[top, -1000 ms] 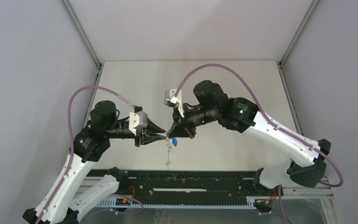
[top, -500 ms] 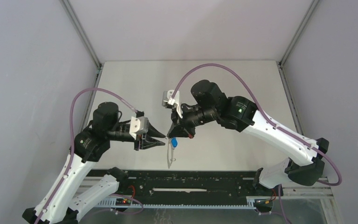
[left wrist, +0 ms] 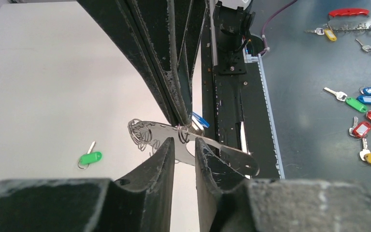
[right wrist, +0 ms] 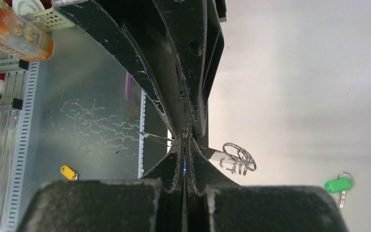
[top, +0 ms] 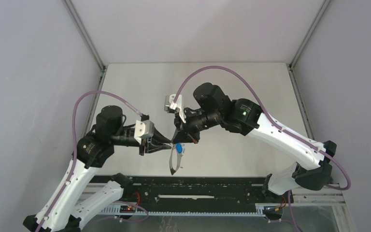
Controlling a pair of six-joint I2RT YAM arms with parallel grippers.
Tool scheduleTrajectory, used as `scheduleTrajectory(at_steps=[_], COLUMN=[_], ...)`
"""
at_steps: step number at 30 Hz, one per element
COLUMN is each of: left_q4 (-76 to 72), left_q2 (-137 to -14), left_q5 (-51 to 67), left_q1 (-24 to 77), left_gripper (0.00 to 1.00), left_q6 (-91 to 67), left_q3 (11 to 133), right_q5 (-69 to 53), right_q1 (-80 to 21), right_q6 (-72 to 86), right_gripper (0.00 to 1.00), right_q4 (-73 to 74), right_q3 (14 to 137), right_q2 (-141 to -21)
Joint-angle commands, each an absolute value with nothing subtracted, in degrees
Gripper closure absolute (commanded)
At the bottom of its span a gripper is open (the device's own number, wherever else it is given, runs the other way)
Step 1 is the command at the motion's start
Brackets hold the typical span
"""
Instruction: Put the keys on the keyring
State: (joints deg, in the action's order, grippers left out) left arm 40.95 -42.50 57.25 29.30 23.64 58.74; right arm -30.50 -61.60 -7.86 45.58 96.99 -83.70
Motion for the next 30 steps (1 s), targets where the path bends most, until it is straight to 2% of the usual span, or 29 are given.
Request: scheduleTrajectory(at_steps=[1, 8, 13, 16, 22, 26, 30], left_q4=[39.02, 39.02, 39.9, 40.33, 37.8, 29.94, 20.06], left_q2=[-42.76, -42.8, -42.62, -42.39, -42.11, -40.54, -38.44], left_q5=[58.62, 58.11, 57.69, 57.57, 57.24, 56.26, 53.94], left_q1=[29.93, 30.06, 30.06, 30.06, 30.06, 30.06, 30.06], left_gripper=[0.75, 0.85, 0.99, 1.0, 1.0, 1.0, 1.0], left_q6=[22.33, 22.72, 24.46, 25.46, 23.3, 17.24, 9.83], left_q3=[62.25, 62.31, 62.32, 62.23, 62.3, 60.12, 57.29], right_q5=[-31.5, -31.84, -31.71, -31.19, -34.4, -38.36, -39.54], right_q1=[-62.21, -62.6, -62.63, -62.45, -58.05, -53.77, -52.74], right_q6=[-8.78, -9.33, -9.53, -9.26, -2.2, 6.79, 11.95], right_gripper=[1.0, 1.0, 1.0, 0.99, 0.62, 0.56, 0.55], right_q4=[44.28, 45.56, 46.09, 46.32, 37.44, 23.68, 16.6], right_q3=[100.89, 102.77, 103.08, 103.1, 96.85, 86.2, 79.32], right_q2=[-84.39, -85.77, -85.96, -85.83, -80.47, -72.96, -69.16])
